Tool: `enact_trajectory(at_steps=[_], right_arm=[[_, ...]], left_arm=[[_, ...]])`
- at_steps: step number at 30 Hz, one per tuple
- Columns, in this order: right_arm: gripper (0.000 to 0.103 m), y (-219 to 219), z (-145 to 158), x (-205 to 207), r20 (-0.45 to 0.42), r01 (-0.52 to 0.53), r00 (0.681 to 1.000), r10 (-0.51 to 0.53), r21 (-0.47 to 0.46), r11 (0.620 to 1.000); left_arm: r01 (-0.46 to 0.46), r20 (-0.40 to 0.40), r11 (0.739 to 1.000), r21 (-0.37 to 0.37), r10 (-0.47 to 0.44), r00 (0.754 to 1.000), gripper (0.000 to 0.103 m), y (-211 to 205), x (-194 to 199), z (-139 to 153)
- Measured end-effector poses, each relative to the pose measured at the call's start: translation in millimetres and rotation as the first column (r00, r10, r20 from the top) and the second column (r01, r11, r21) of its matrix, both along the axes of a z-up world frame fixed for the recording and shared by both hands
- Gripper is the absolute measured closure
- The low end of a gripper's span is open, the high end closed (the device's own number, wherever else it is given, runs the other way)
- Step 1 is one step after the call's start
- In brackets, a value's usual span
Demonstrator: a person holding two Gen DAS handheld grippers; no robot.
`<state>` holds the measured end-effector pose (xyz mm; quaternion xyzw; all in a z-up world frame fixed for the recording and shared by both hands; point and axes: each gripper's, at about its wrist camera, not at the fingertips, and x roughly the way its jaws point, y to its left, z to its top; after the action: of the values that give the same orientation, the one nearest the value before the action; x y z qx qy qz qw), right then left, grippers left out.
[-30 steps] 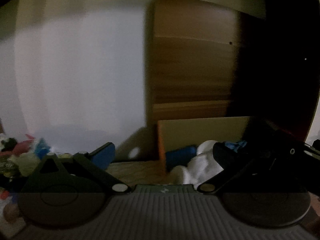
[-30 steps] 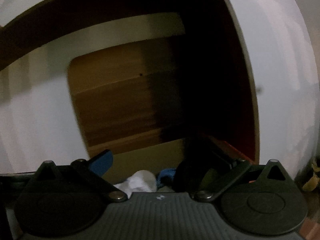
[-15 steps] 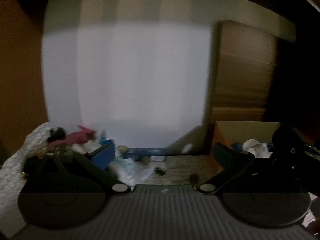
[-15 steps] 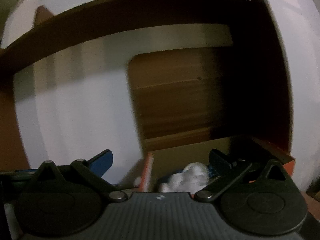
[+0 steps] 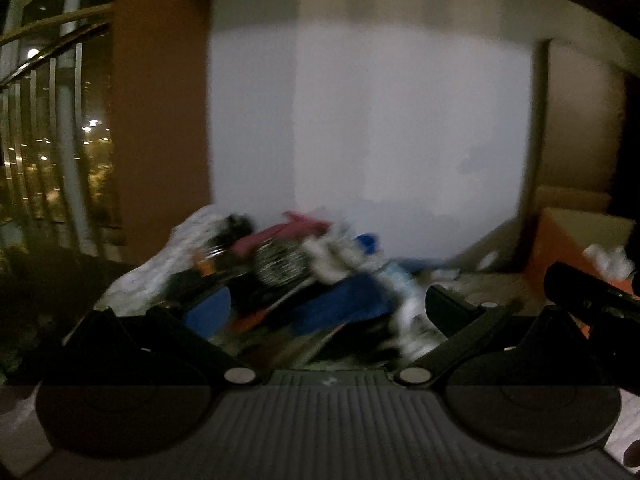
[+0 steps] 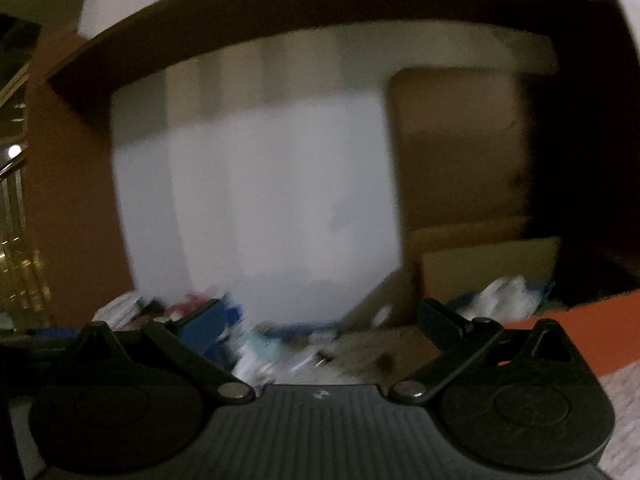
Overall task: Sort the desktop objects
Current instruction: 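Withdraw both tools from the orange box back over the cluttered table, then grasp the small black item on the table with the left tool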
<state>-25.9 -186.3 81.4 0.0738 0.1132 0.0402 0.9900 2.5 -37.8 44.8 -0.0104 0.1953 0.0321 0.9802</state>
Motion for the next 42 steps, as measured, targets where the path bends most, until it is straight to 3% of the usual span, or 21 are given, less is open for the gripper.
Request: enact_trajectory(at_steps=[8,13,18,24,29,30,32,36,38,42], right_arm=[[0.0,44.1,-28.0,-15.7,-0.038,-0.128,0.991,0.126,-0.046,0.991],[0.0,54.5,-38.9,-17.6,-0.029,-0.187,0.982,0.185,-0.126,0.974],[0.017,42.7,-44.0,9.1,-0.11,-0.227,0.971,0.212,-0.151,0.962],[0.026,32.1,-55.1,42.6,-0.209,-0.329,0.934,0.29,-0.189,0.925],[0.03,29.6,-61.8,73.4,-0.294,-0.419,0.889,0.352,-0.207,0.884],[0.037,29.7,-63.5,77.4,-0.311,-0.436,0.878,0.364,-0.205,0.877],[0.045,29.6,-68.9,84.0,-0.338,-0.455,0.862,0.379,-0.186,0.871],[0.045,29.2,-75.1,86.5,-0.35,-0.467,0.853,0.387,-0.181,0.866],[0.047,30.8,-75.3,84.3,-0.358,-0.499,0.834,0.419,-0.169,0.85],[0.07,33.2,-76.2,85.3,-0.386,-0.545,0.8,0.46,-0.144,0.826]], left_arm=[[-0.078,-0.014,0.996,0.053,0.079,0.997,0.0,27.6,-22.9,-33.3],[-0.06,-0.084,0.997,0.041,0.063,0.995,0.0,29.4,-17.7,-50.9],[-0.021,-0.105,0.999,0.04,0.025,0.994,0.0,7.7,-14.5,-57.5],[-0.004,-0.124,0.998,0.061,0.011,0.992,0.0,-16.0,-13.2,-67.7],[-0.025,-0.175,0.997,0.077,0.038,0.984,0.01,-22.6,-1.5,-77.8],[-0.029,-0.198,0.997,0.076,0.044,0.979,0.016,-22.9,1.9,-79.2],[-0.037,-0.222,0.997,0.069,0.051,0.974,0.017,-22.2,4.7,-81.1],[-0.034,-0.231,0.997,0.064,0.048,0.972,0.017,-23.7,4.0,-82.0],[-0.039,-0.236,0.998,0.056,0.051,0.97,0.017,-23.0,3.4,-82.7],[-0.044,-0.245,0.998,0.039,0.053,0.968,0.017,-19.6,4.1,-82.8]])
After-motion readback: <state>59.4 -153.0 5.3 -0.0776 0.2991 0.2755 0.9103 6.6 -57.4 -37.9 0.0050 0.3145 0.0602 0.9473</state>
